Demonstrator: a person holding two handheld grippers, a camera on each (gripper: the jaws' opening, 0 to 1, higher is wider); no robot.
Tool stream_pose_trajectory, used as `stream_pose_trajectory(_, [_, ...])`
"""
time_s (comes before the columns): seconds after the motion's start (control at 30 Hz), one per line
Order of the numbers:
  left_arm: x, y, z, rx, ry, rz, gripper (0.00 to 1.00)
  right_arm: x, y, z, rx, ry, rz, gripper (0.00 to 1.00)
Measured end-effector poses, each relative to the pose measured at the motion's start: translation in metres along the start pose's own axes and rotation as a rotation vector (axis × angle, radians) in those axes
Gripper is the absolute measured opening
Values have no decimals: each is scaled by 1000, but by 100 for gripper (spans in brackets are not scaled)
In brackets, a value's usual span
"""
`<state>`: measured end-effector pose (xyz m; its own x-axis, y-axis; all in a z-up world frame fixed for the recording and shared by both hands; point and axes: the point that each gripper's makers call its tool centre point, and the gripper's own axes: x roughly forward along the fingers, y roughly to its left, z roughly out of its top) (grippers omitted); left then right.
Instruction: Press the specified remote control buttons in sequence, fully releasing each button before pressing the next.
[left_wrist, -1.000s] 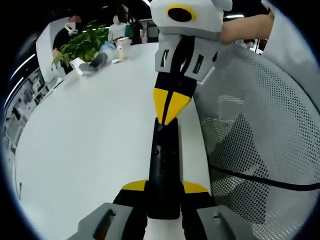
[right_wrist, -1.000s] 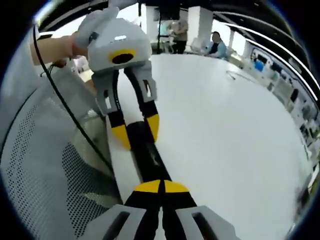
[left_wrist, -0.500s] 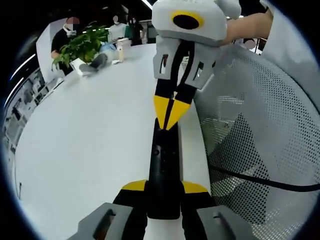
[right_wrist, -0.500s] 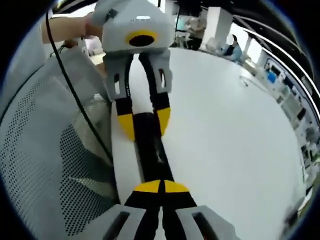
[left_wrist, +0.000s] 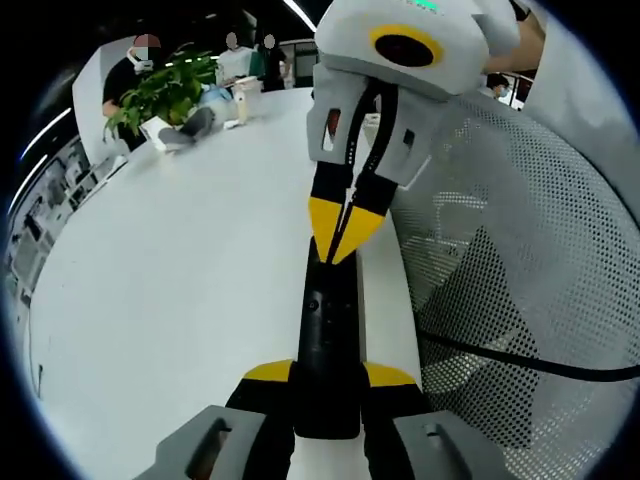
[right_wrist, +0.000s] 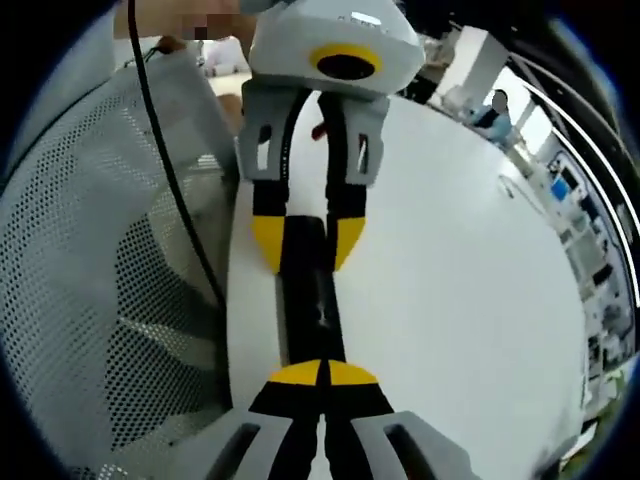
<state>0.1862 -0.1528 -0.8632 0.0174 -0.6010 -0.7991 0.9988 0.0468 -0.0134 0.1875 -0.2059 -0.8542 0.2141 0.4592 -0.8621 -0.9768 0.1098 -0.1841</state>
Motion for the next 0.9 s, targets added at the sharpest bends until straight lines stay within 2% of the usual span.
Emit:
stream_pose_trajectory(0.27, [0, 0, 0, -1, 2, 1, 23, -3, -2, -1, 62, -39, -22, 0])
stream_pose_trajectory(0.3, [0, 0, 0, -3, 5, 2, 23, -4, -5, 4, 108, -80, -56, 0])
stream_pose_trajectory(0.33, [0, 1, 0, -5, 9, 4, 23, -5, -6, 7, 105, -109, -67, 0])
stream_pose_trajectory(0.43, [1, 0, 0, -5, 16, 6, 23, -8, 1, 7, 132, -111, -26, 0])
stream_pose_trajectory(0.57, [0, 0, -1, -5, 2, 5, 23, -5, -2, 3, 101, -92, -32, 0])
stream_pose_trajectory(0.63, [0, 0, 0, -6, -2, 6, 23, -6, -1, 6, 138, -111, -11, 4])
stream_pose_trajectory(0.73, [1, 0, 0, -5, 0, 5, 23, -7, -1, 7, 93, -105, -8, 0])
stream_pose_trajectory(0.83, [1, 0, 0, -5, 1, 5, 23, -2, 1, 3, 91, -82, 14, 4])
stream_pose_trajectory(0.9, [0, 0, 0, -6, -3, 5, 23, -1, 1, 2, 68, -73, 17, 2])
